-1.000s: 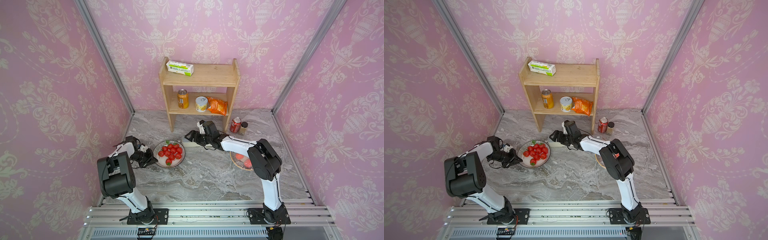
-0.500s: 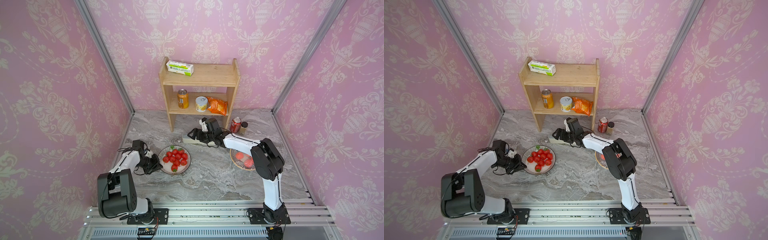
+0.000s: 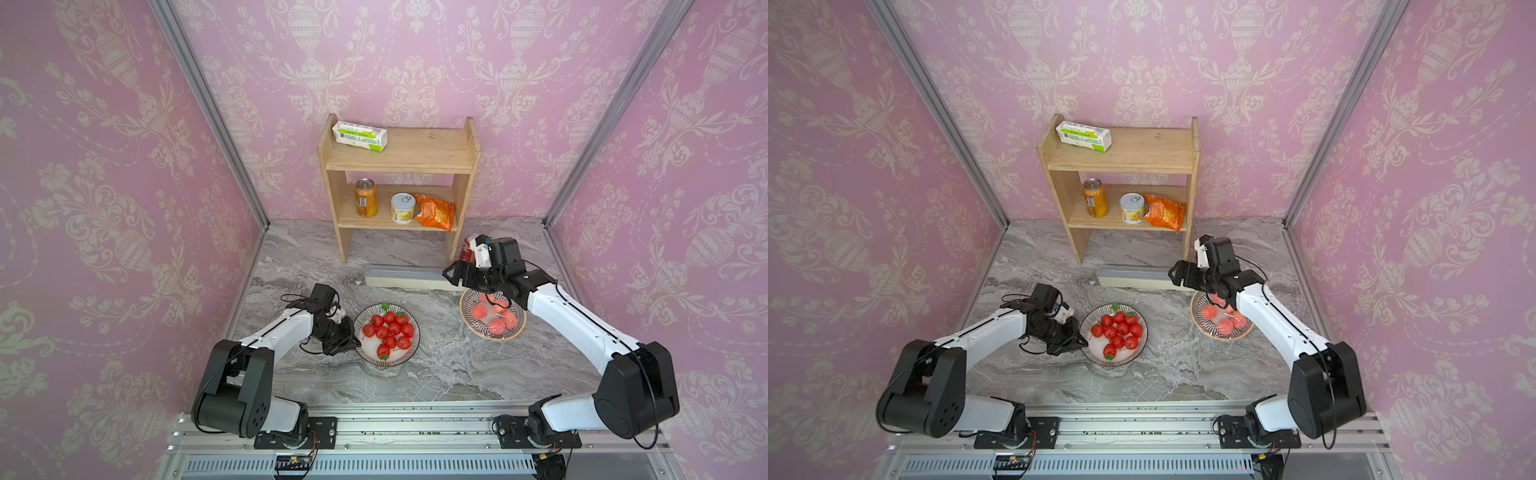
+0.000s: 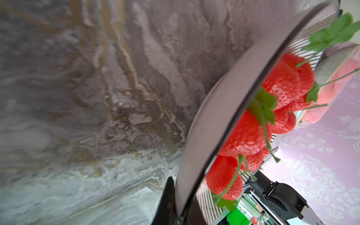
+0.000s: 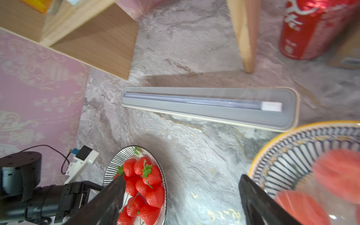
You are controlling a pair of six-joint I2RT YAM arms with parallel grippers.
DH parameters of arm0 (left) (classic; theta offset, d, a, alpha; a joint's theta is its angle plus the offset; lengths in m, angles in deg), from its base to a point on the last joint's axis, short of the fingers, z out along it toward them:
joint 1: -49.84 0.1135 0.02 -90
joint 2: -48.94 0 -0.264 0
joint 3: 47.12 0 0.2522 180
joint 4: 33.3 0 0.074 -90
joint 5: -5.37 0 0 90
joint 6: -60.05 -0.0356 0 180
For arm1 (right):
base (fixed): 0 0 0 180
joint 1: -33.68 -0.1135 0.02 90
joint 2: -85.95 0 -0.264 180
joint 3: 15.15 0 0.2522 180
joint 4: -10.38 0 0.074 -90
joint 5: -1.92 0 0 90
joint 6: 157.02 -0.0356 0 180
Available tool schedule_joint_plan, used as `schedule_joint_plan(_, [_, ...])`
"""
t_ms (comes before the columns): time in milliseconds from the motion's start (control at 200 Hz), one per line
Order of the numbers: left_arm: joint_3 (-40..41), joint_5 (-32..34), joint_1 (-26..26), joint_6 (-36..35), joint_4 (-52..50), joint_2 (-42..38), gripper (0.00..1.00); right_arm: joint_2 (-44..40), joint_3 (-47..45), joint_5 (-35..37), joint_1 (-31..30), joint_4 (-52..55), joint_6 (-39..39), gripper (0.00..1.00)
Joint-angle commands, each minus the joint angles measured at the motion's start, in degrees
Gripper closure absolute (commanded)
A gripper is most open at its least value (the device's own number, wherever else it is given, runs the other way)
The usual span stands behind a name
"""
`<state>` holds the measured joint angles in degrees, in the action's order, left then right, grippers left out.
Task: Wrap the plate with plastic wrap
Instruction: Move the plate to the center of the board.
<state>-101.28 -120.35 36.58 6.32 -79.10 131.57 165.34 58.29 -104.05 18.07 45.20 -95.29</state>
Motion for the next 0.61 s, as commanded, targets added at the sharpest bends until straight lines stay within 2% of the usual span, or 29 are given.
schedule_joint_plan(0, [-1.2,0.3,-3.8,5.0,4.9,4.5,1.0,-2.9,-2.3,-0.2,2.4,6.5,4.0,0.07])
schedule_joint_plan(155, [-4.5,0.5,-7.3,6.6,9.3,9.7,1.0,-2.7,-3.2,-2.0,4.4,6.5,4.4,0.06])
schedule_joint_plan(250, [-5.1,1.4,-7.5,6.0,9.7,10.0,0.78,-1.4,-2.8,-2.4,4.8,6.0,4.6,0.05])
schedule_joint_plan(360, [-7.7,6.0,-6.7,1.1,3.6,8.9,0.5,1.5,-0.6,-0.8,5.3,6.9,6.7,0.03])
schedule_joint_plan(505, [-11.9,11.5,-1.8,-6.7,-3.8,4.7,0.28,6.3,2.7,-1.0,6.1,5.7,8.4,0.03])
schedule_joint_plan(600, [-14.2,13.4,2.3,-10.5,-2.0,1.8,0.1,9.6,4.8,-0.6,6.7,3.8,8.8,0.03])
